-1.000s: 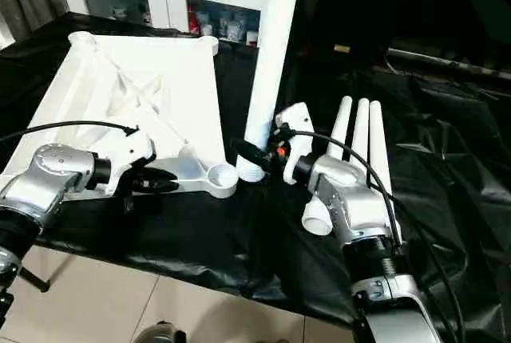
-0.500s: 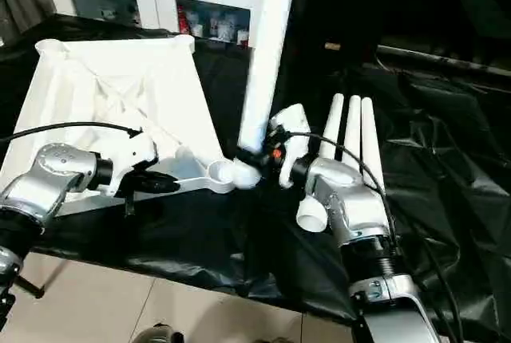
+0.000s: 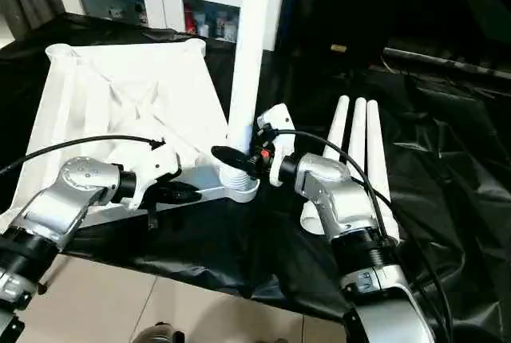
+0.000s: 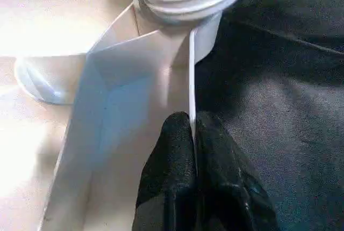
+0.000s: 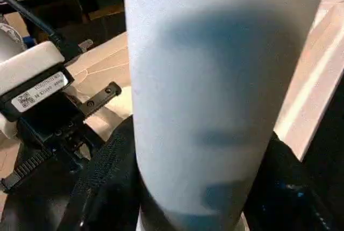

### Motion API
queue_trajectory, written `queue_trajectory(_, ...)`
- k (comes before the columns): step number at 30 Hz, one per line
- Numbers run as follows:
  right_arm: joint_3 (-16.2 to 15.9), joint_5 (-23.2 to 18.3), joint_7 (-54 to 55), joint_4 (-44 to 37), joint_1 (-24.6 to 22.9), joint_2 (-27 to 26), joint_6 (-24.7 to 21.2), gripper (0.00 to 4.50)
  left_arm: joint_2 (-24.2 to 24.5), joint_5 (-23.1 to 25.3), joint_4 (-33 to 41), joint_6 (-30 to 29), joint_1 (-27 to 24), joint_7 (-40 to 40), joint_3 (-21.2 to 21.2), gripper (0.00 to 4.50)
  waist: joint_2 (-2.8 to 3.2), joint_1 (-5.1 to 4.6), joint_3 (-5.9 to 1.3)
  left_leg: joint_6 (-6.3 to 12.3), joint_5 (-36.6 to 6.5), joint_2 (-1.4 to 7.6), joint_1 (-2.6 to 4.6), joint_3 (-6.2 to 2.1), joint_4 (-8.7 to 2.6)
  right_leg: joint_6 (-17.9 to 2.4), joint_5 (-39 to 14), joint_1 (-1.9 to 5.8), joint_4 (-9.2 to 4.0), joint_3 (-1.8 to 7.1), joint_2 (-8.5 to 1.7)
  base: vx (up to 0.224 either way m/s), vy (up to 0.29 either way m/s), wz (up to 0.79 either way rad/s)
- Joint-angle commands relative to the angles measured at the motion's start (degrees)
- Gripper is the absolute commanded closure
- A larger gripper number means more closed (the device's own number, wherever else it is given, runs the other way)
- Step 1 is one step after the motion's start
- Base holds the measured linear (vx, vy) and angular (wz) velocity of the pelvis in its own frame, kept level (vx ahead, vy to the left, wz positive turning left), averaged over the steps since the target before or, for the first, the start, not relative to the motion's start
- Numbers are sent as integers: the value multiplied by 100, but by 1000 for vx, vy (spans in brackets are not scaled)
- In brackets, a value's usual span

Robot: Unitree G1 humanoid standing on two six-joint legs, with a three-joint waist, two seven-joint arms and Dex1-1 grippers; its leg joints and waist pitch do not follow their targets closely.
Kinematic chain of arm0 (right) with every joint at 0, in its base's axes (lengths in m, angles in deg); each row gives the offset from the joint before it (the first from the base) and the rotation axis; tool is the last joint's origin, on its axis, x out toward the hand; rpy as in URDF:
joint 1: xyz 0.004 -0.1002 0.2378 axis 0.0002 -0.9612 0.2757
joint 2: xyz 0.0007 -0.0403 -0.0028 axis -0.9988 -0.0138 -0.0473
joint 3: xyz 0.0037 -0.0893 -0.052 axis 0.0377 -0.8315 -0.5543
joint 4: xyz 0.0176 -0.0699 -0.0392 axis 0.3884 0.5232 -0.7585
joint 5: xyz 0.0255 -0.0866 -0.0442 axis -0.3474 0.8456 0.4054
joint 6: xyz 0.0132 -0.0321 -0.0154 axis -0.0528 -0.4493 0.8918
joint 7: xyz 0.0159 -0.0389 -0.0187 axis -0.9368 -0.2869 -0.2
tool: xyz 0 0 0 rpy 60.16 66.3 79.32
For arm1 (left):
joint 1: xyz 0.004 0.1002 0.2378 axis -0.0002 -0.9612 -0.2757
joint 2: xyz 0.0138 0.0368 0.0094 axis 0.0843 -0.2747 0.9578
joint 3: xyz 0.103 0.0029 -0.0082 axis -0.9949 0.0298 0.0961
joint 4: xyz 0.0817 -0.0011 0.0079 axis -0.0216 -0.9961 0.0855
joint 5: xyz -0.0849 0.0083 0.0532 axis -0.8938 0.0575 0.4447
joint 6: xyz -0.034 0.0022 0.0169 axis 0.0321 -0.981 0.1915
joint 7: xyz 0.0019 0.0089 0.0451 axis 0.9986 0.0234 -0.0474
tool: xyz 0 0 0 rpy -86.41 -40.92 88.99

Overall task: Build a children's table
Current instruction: Insert table leg to table base

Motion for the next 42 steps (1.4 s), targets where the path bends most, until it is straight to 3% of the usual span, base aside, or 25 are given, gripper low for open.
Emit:
queue_trajectory(1, 63, 7, -65, 10, 132, 94, 57, 257, 46, 131, 69, -15, -21, -110, -23, 450, 24, -11, -422, -247, -1500, 435, 141, -173, -575, -1059, -1763, 216, -440, 330, -525, 0, 0, 0)
queue_trajectory(9, 144, 123, -50, 425, 231, 157, 295, 257, 190, 113, 124, -17, -45, -50, 62, 450, 9, -44, -412, -284, -1643, 435, 140, -187, -576, -1019, -2057, 202, -472, 330, -539, 0, 0, 0)
queue_trajectory(14, 177, 172, 72, 800, 299, 63, 484, 257, 231, 113, 148, -22, -40, 4, 68, 450, 16, -68, -423, -309, -1649, 432, 139, -186, -576, -1086, -1896, 205, -455, 327, -532, 0, 0, 0)
queue_trajectory(19, 174, 193, 111, 1131, 375, -62, 632, 257, 256, 109, 136, -15, -32, 31, 67, 450, 65, -63, -429, -298, -1657, 435, 146, -187, -574, -1160, -1754, 211, -441, 329, -527, 0, 0, 0)
queue_trajectory(27, 328, 156, 159, 1627, 435, -279, 828, 257, 258, 95, 152, -34, -33, 35, 58, 450, 84, -77, -430, -366, -1832, 441, 156, -196, -591, -1213, -1710, 212, -433, 327, -517, 0, 0, 0)
queue_trajectory(28, 386, 116, 184, 1664, 398, -310, 876, 257, 253, 83, 133, -15, -26, 11, 88, 450, 111, -78, -432, -374, -1845, 440, 159, -195, -590, -1221, -1671, 209, -431, 328, -515, 0, 0, 0)
queue_trajectory(38, 687, -65, 225, 1636, -2, -461, 1129, 257, 208, 89, 17, 44, 57, -97, 145, 450, 127, -71, -430, -387, -2021, 447, 170, -206, -600, -1239, -1714, 200, -448, 330, -517, 0, 0, 0)
queue_trajectory(39, 737, -105, 260, 1585, -90, -498, 1188, 257, 207, 91, 12, 64, 61, -104, 147, 450, 159, -60, -433, -397, -2030, 447, 176, -211, -599, -1254, -1699, 199, -440, 328, -519, 0, 0, 0)
queue_trajectory(41, 780, -127, 313, 1534, -197, -537, 1281, 257, 208, 88, 9, 81, 64, -106, 151, 450, 156, -64, -429, -414, -2116, 448, 172, -211, -607, -1233, -1688, 199, -451, 329, -513, 0, 0, 0)
queue_trajectory(42, 809, -127, 379, 1491, -314, -574, 1401, 257, 207, 78, 5, 91, 67, -106, 160, 450, 205, -58, -430, -434, -2187, 445, 182, -216, -610, -1241, -1708, 187, -453, 328, -514, 0, 0, 0)
